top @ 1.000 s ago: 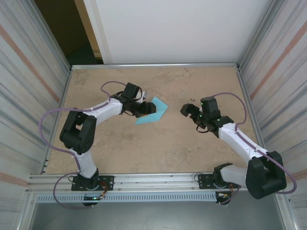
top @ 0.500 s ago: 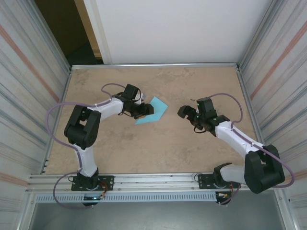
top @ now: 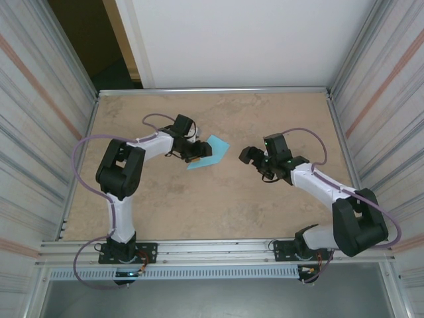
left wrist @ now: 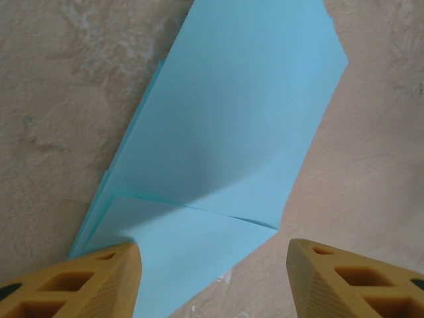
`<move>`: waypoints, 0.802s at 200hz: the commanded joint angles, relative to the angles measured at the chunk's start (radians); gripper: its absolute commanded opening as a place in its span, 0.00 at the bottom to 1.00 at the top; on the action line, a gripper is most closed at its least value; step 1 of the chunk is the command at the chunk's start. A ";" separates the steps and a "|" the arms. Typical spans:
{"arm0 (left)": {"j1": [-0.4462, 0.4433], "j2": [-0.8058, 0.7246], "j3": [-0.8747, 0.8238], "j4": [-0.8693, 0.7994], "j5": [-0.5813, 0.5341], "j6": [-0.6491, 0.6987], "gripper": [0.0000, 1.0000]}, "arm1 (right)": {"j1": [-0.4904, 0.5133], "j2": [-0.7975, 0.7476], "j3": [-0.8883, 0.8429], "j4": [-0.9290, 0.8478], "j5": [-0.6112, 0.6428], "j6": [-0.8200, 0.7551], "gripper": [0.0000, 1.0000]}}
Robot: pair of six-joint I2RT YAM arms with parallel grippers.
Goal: Fold a paper plane with a square sheet of paper (pick it up from the middle)
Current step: Fold the wing for the fifth time at the center of the table.
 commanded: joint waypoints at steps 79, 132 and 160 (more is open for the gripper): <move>-0.050 -0.041 -0.184 0.073 0.150 -0.249 0.52 | 0.092 0.080 0.019 0.057 0.015 0.229 0.78; -0.107 -0.128 -0.300 0.175 0.123 -0.414 0.35 | 0.135 0.096 -0.021 0.100 0.034 0.335 0.57; -0.101 -0.128 -0.315 0.203 0.135 -0.445 0.29 | 0.161 0.131 -0.027 0.133 0.014 0.376 0.52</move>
